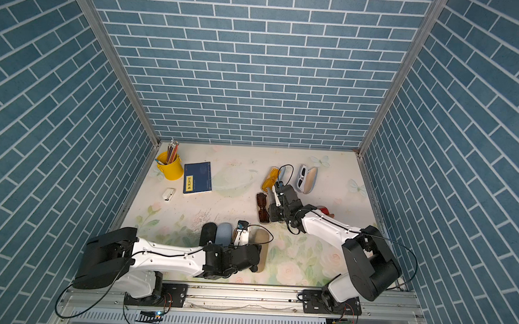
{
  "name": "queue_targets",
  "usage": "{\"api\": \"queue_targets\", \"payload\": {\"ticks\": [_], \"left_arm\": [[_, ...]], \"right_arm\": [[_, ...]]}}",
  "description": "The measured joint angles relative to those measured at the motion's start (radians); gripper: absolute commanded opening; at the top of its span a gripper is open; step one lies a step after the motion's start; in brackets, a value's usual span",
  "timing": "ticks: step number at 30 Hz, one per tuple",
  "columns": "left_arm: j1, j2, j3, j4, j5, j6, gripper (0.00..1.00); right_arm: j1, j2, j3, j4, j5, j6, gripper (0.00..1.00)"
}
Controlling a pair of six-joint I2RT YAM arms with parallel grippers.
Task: Close the glasses case
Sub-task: Adjust the glasses case at the center of the board.
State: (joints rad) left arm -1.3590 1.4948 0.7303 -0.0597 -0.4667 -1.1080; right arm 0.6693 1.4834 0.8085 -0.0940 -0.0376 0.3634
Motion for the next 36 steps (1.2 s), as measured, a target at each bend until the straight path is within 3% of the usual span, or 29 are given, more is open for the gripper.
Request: {"api": "queue_targets", "payload": {"ticks": [9,20,36], "left_arm": [[0.0,-0.129,-0.022,-0.005,-0.003,0.002,0.64],[0.002,-0.243,-0.079,-0.045,-0.028,-0.002,0.64],[0.007,-0.275,-0.109,-0.056,-0.046,-0.006,0.64]], "right_arm": [[0.025,0.0,0.0,0.0,0.042,-0.003,0.22],[0.052,-0.039,0.0,-0.017,0.098,-0.002,0.18],[0.078,-0.168,0.0,-0.062,0.174,0.007,0.13]]}}
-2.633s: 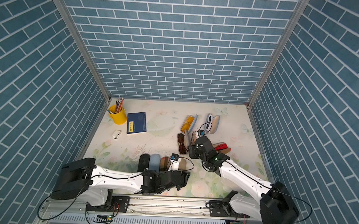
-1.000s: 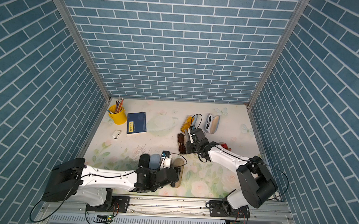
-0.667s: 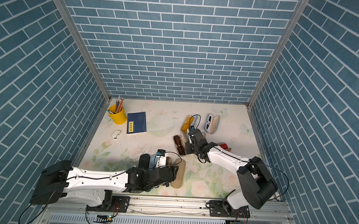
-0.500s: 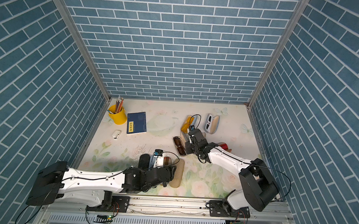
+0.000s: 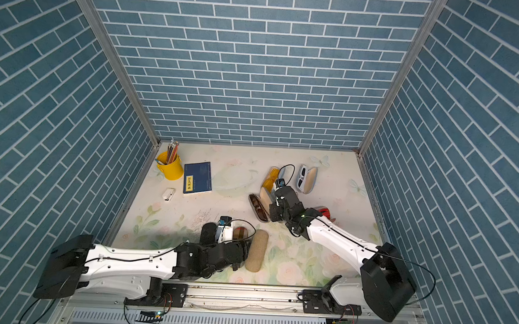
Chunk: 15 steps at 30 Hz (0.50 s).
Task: Close the glasses case
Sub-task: Adjust the glasses case at the center of the board.
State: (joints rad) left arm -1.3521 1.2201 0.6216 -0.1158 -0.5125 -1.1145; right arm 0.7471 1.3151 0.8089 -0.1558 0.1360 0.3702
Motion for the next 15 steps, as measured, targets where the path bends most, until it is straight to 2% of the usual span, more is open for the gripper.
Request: {"api": "queue_targets", "payload": {"ticks": [5,15], "left_arm": [[0.003,-0.01,-0.015,0.0,-0.001,0.0,0.65],[0.005,-0.031,-0.027,0.016,0.001,0.0,0.65]], "right_arm": [[0.017,-0.039,0.004,-0.045,0.047,0.0,0.12],[0.094,-0.206,0.004,-0.179,0.217,0.037,0.11]]}}
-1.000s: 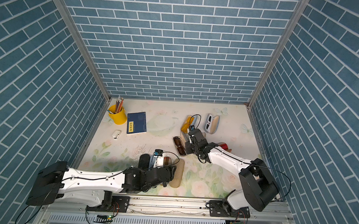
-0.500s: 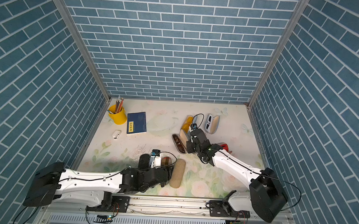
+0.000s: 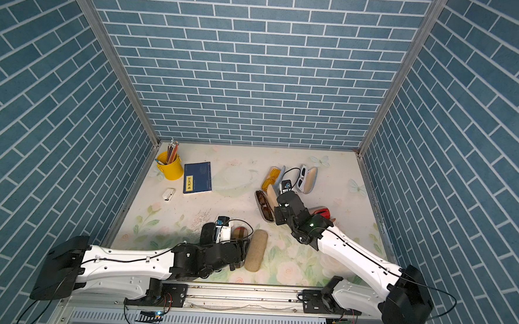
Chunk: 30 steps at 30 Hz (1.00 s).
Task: Close the glasses case
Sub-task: Adjust the glasses case at the center of the board, then place the glasses case at the center of the board.
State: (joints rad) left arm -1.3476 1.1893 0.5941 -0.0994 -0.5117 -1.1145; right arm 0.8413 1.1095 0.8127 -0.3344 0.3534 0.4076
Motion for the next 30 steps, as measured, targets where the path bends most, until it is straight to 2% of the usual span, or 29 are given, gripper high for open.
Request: {"api": "queue_targets", "payload": {"ticks": [14,25,30], "left_arm": [[-0.001,-0.031,-0.04,0.087,0.0,0.018,0.65],[-0.031,-0.028,-0.029,0.123,-0.011,0.061,0.64],[-0.032,-0.028,-0.027,0.13,-0.012,0.06,0.64]], "right_arm": [[0.113,-0.212,-0.043,-0.21,0.172,0.136,0.08],[0.233,-0.283,-0.102,-0.351,0.274,0.29,0.05],[0.312,-0.248,-0.105,-0.399,0.33,0.39,0.05]]}}
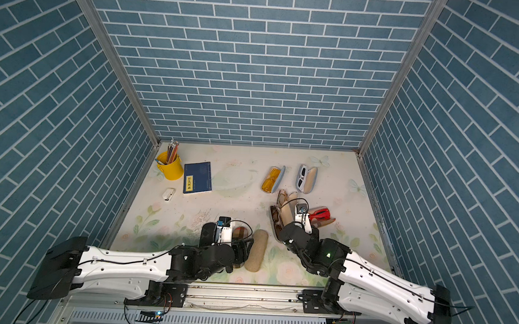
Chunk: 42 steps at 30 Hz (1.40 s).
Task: Close the glasses case
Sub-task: Place the glasses case at the center of the board.
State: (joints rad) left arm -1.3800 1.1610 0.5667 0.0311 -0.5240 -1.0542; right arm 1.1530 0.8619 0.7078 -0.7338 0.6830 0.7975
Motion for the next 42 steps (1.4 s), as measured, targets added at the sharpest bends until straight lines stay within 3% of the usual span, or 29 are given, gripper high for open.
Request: {"api": "queue_targets", "payload": {"ticks": [13,29,42], "left_arm": [[-0.012,0.047,0.0,0.061,0.006,-0.011,0.64],[-0.043,0.369,0.001,0.402,0.145,-0.148,0.62],[-0.055,0.425,0.043,0.494,0.15,-0.196,0.61]], "right_arm": [[0.162,0.068,-0.086,-0.095,0.08,0.294,0.04],[0.292,0.157,-0.201,-0.148,0.108,0.62,0.09],[0.361,0.192,-0.204,-0.086,0.121,0.687,0.32]]}}
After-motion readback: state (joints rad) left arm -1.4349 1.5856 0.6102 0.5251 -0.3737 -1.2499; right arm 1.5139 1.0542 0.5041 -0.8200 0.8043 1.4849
